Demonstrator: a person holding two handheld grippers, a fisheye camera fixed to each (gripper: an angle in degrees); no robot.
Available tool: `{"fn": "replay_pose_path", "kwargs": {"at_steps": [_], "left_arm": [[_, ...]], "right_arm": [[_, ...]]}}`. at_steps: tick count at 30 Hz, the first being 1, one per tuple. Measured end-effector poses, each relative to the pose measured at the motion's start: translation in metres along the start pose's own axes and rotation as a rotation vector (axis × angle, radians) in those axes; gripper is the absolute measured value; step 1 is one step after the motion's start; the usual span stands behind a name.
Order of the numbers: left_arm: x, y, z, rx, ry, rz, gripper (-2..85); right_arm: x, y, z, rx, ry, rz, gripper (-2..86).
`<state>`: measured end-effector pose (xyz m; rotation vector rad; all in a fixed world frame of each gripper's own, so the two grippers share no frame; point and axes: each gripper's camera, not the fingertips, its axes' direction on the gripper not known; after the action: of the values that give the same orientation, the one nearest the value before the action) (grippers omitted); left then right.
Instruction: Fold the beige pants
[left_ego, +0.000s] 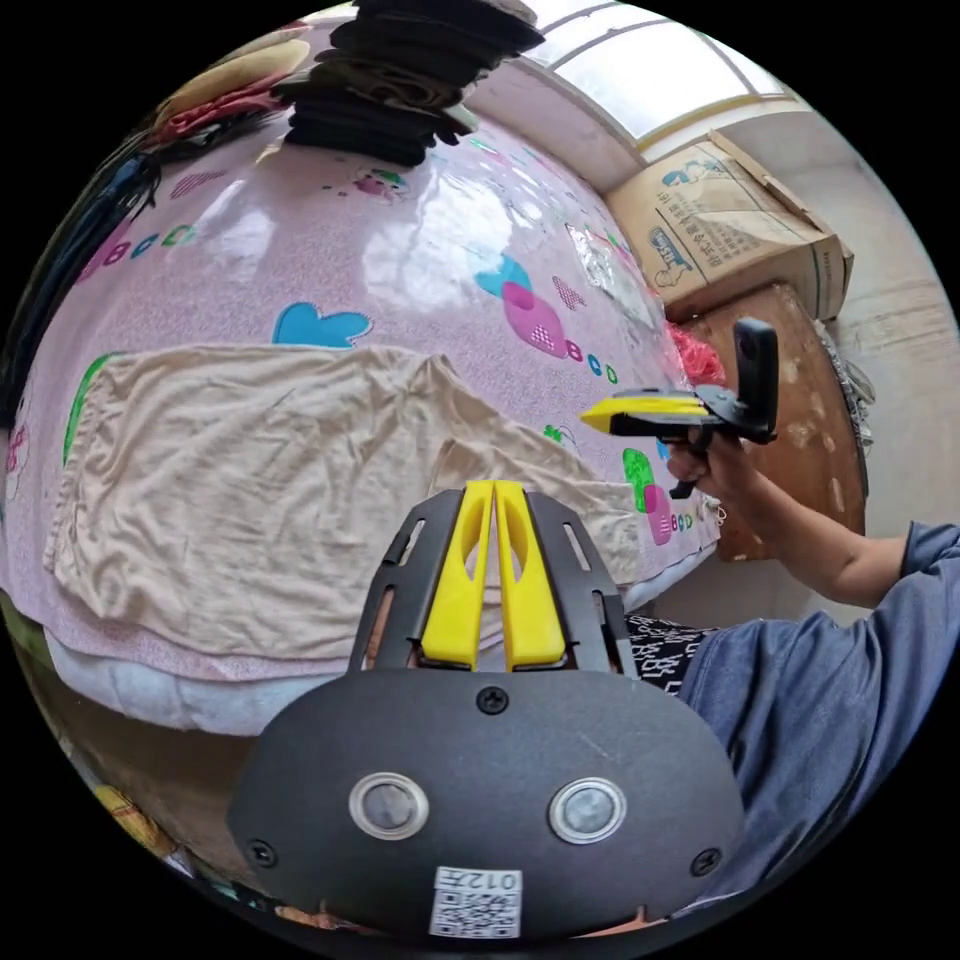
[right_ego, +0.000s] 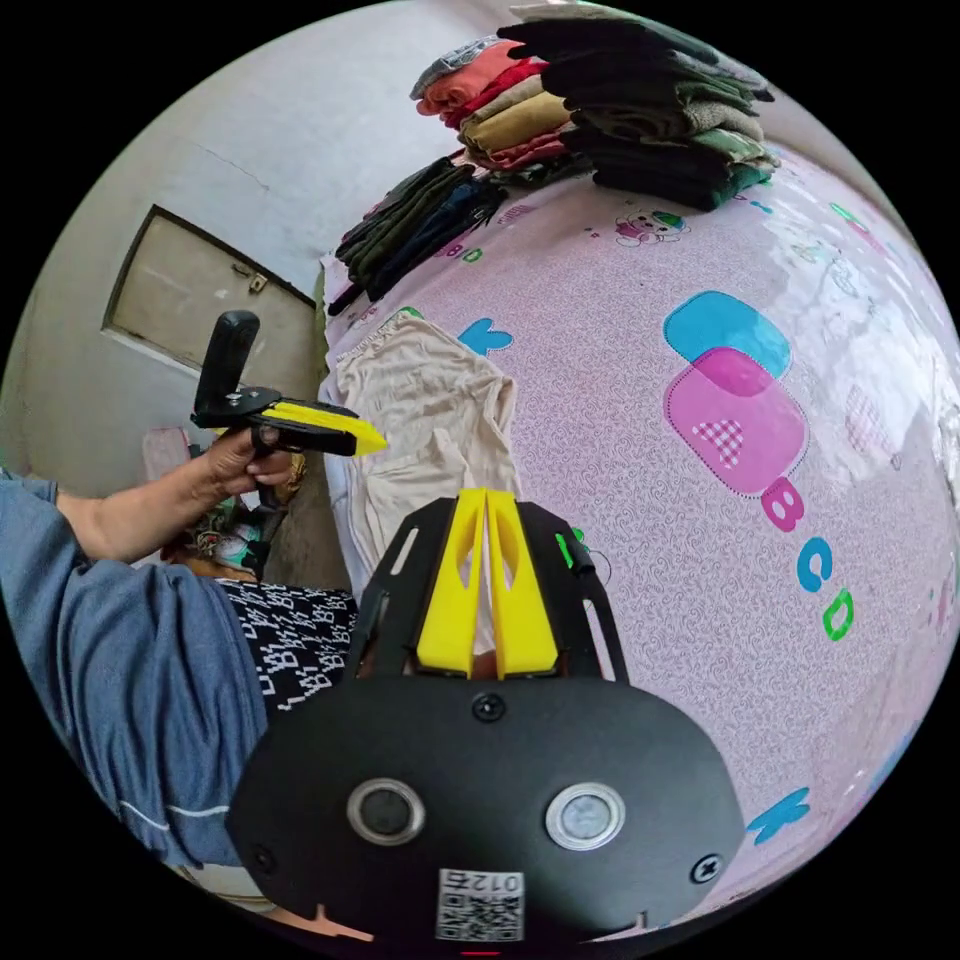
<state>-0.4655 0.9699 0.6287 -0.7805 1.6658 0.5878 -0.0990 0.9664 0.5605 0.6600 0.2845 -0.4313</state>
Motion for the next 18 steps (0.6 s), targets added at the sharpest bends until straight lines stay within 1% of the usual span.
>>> {"fn": "replay_pose_path", "kwargs": {"at_steps": [1, 3, 4, 6, 8, 9, 11, 12, 13, 15, 16, 18], "left_arm": [[0.001, -0.005, 0.003, -0.008, -0.006, 0.006, 0.4], [0.003, -0.023, 0.015, -0.028, -0.074, 0.026, 0.4], [0.004, -0.027, 0.017, -0.037, -0.073, 0.033, 0.4], [0.015, -0.042, 0.022, -0.061, 0.022, 0.11, 0.4], [0.027, -0.048, 0.03, -0.129, 0.038, 0.177, 0.4], [0.031, -0.05, 0.038, -0.177, -0.058, 0.188, 0.4], [0.028, -0.049, 0.05, -0.219, -0.208, 0.172, 0.4], [0.02, -0.048, 0.057, -0.235, -0.24, 0.133, 0.4], [0.016, -0.047, 0.059, -0.239, -0.234, 0.109, 0.4], [0.003, -0.042, 0.05, -0.173, -0.136, 0.013, 0.4], [0.002, -0.041, 0.045, -0.145, -0.128, -0.002, 0.4], [0.007, -0.03, 0.019, -0.005, -0.137, -0.013, 0.4]], "right_arm": [[0.004, 0.009, 0.001, -0.01, -0.014, 0.015, 0.4], [0.014, 0.043, 0.004, -0.032, -0.036, 0.064, 0.6], [0.015, 0.052, 0.005, -0.038, -0.039, 0.072, 0.6], [0.021, 0.089, 0.0, -0.04, -0.026, 0.106, 0.7], [0.031, 0.119, -0.009, -0.019, -0.01, 0.158, 0.9], [0.039, 0.141, -0.018, 0.011, 0.014, 0.208, 1.0], [0.052, 0.173, -0.031, 0.045, 0.059, 0.282, 1.2], [0.058, 0.192, -0.04, 0.067, 0.098, 0.328, 1.5], [0.062, 0.201, -0.043, 0.075, 0.116, 0.352, 1.8], [0.076, 0.234, -0.054, 0.095, 0.116, 0.447, 3.0], [0.08, 0.242, -0.056, 0.101, 0.104, 0.474, 3.4], [0.1, 0.276, -0.059, 0.159, 0.012, 0.576, 5.3]]}}
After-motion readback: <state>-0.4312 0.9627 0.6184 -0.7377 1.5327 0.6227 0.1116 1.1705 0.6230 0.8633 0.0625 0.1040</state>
